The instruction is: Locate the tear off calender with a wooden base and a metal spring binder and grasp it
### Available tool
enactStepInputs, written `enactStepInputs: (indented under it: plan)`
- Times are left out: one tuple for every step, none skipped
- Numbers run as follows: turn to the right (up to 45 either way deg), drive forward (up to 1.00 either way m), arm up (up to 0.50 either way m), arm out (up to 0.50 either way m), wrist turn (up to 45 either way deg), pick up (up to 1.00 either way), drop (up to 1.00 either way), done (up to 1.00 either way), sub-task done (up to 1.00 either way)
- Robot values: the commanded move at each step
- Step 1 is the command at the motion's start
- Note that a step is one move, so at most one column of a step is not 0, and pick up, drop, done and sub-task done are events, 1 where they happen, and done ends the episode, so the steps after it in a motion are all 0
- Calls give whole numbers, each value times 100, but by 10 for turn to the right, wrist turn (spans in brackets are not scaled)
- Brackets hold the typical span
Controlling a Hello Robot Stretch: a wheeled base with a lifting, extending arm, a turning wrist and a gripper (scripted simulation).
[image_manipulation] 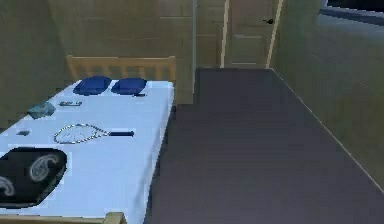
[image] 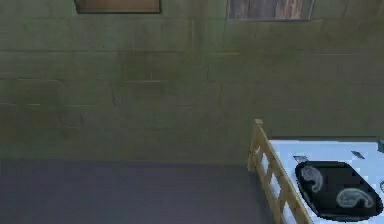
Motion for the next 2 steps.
enactStepInputs:
  plan:
    - [0, 90, 0, 0, 0, 0, 0, 0, 0]
    - [-210, 0, 0, 0, 0, 0, 0, 0, 0]
